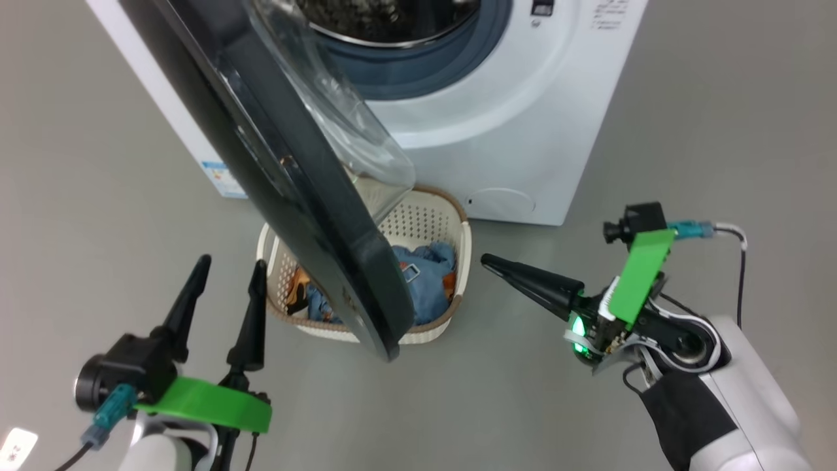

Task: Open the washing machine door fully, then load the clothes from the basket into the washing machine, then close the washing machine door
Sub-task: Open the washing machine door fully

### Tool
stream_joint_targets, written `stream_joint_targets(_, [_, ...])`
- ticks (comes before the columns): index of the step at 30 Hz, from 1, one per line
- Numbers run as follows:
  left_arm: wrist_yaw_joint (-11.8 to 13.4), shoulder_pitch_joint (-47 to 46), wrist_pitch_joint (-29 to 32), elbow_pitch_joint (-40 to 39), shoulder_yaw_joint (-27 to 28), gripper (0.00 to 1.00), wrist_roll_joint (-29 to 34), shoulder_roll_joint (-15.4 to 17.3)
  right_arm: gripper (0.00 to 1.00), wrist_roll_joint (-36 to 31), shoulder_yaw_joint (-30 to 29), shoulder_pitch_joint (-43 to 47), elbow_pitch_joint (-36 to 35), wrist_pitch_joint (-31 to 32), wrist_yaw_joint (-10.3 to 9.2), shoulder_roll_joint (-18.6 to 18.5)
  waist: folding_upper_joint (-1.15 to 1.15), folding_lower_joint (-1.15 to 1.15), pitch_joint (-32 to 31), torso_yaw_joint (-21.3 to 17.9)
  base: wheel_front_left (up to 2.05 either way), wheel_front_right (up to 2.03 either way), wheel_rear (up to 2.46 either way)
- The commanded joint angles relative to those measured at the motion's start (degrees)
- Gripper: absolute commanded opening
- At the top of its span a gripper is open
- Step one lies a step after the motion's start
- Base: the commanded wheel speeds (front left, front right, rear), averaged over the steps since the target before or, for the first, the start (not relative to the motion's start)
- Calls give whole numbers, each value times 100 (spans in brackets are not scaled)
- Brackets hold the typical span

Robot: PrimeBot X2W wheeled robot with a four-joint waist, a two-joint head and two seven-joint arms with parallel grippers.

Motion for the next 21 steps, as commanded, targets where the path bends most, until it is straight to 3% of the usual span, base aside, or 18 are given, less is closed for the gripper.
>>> stream_joint_targets(1, [-14, 58, -36, -145, 241, 100, 25, 166, 0, 91, -27, 131, -246, -109, 37, 72, 0, 0, -177, -143, 0, 0, 0])
stream_joint_targets(16, [-14, 494, -36, -199, 462, 100, -7, 220, 0, -120, -330, 766, -783, -749, 37, -41, 0, 0, -599, -521, 0, 0, 0])
stream_joint_targets(17, [-14, 516, -36, -205, 476, 100, -8, 218, 16, -223, -354, 787, -851, -882, 37, -56, 0, 0, -611, -543, 0, 0, 0])
stream_joint_targets(18, [-14, 536, -36, -211, 491, 100, -11, 214, 44, -352, -388, 803, -918, -1059, 37, -71, 0, 0, -621, -562, 0, 0, 0])
stream_joint_targets(19, [-14, 554, -36, -216, 503, 100, -13, 212, 79, -488, -417, 809, -1001, -1244, 37, -84, 0, 0, -627, -577, 0, 0, 0])
stream_joint_targets(20, [-14, 566, -36, -223, 515, 100, -14, 208, 100, -610, -439, 811, -1113, -1422, 37, -89, 0, 0, -630, -591, 0, 0, 0])
stream_joint_targets(21, [-14, 577, -36, -229, 528, 100, -16, 204, 100, -704, -451, 819, -1226, -1570, 37, -90, 0, 0, -636, -602, 0, 0, 0])
